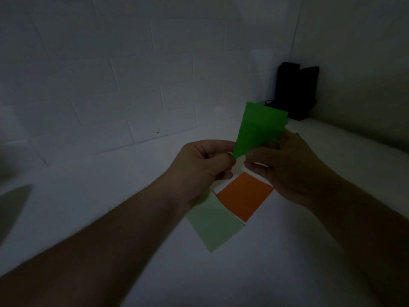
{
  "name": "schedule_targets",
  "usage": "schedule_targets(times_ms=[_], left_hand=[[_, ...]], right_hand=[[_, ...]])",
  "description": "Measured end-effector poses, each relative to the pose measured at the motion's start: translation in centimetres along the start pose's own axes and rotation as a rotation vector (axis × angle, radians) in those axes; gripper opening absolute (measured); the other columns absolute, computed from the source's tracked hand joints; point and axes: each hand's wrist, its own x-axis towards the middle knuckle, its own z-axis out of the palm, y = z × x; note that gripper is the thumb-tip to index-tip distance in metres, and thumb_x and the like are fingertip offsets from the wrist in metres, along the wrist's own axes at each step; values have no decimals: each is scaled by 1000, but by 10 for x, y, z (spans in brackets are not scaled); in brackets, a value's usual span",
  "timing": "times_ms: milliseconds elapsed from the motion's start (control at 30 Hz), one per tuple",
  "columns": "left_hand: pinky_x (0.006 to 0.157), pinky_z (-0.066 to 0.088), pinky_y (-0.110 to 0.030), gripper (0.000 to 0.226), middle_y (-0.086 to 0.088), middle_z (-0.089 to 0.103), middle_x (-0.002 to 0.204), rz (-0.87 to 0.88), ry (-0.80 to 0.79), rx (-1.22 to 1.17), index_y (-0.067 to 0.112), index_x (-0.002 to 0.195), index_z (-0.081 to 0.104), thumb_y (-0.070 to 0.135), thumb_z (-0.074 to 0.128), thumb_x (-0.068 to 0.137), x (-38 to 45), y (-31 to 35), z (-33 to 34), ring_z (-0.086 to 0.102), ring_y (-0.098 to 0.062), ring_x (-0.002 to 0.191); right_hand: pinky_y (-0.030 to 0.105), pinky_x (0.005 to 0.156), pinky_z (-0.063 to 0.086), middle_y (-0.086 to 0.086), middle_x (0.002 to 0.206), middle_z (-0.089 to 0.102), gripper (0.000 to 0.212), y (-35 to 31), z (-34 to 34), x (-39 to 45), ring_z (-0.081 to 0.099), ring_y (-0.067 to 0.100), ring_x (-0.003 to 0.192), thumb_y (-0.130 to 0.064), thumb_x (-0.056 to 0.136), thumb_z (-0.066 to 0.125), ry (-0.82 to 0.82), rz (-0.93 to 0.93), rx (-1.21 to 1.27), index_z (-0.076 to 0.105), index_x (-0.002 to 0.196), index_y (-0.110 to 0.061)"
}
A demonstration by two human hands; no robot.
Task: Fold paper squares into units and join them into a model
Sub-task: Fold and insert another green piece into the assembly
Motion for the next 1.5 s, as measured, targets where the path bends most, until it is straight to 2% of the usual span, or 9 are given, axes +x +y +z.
schedule_targets(times_ms=[200, 333, 467, 667, 800, 933, 1133, 1333, 1500], left_hand=[[75, 59, -28, 26, -7, 68, 73, -9, -5, -1, 3, 110, 77, -8, 60, 93, 0, 1, 0, 60, -15, 63], [77, 59, -29, 25, -4, 69, 72, -17, 4, -1, 6, 106, 78, -7, 61, 93, 1, 1, -2, 61, -13, 63], [78, 60, -30, 24, -4, 71, 74, -31, 11, -2, 4, 108, 77, -6, 62, 94, 1, 1, -3, 62, -14, 66], [76, 61, -27, 25, -6, 67, 71, -26, 8, 16, 10, 101, 79, -6, 62, 93, 1, 1, -3, 61, -14, 64], [78, 60, -30, 23, -6, 70, 74, -65, 28, 22, 5, 107, 78, -4, 62, 94, 3, 0, -8, 62, -13, 66], [79, 61, -30, 23, -6, 72, 76, -68, 27, 47, 4, 109, 77, -4, 63, 93, 5, -1, -10, 63, -14, 66], [69, 61, -25, 20, -9, 74, 77, -90, -17, 119, 6, 107, 76, -3, 70, 91, 6, 2, -19, 69, -14, 64], [72, 62, -25, 20, -12, 74, 80, -118, -14, 77, 9, 98, 76, -7, 69, 90, 7, -2, -19, 69, -17, 67], [92, 57, -44, 22, -27, 74, 105, -89, -1, 182, 11, 100, 80, -4, 66, 91, 9, -6, -21, 65, -27, 83]], right_hand=[[34, 82, 61, 11, 107, 72, 37, -3, 2, -1, 72, 23, 99, 15, 85, 62, 31, 14, 30, 65, 104, -16], [30, 75, 60, 4, 97, 76, 39, -6, -2, 1, 75, 20, 92, 14, 86, 61, 47, 5, 46, 65, 112, -15], [31, 76, 60, 12, 112, 71, 43, -8, -4, 1, 71, 26, 102, 13, 87, 60, 62, 9, 50, 63, 121, -12], [32, 77, 60, 8, 101, 71, 49, -7, -5, 3, 71, 23, 93, 12, 88, 58, 91, -16, 81, 58, 132, -10], [32, 77, 60, 16, 117, 66, 59, -8, -8, 6, 69, 29, 102, 11, 88, 59, 151, -10, 123, 52, 142, -14], [30, 71, 58, 20, 118, 60, 64, -10, -14, 9, 68, 22, 87, 5, 89, 64, 223, -29, 191, 47, 147, -15], [32, 68, 58, 15, 106, 63, 53, -11, -16, 8, 65, 19, 82, 1, 91, 60, 256, -36, 178, 53, 140, -18], [33, 72, 59, 9, 118, 65, 37, -12, -9, 5, 68, 22, 96, -23, 95, 64, 222, 17, 182, 58, 131, -22], [33, 80, 60, 1, 99, 73, 59, -7, -9, 1, 73, 21, 95, 7, 87, 67, 159, -33, -21, 56, 137, -22]])
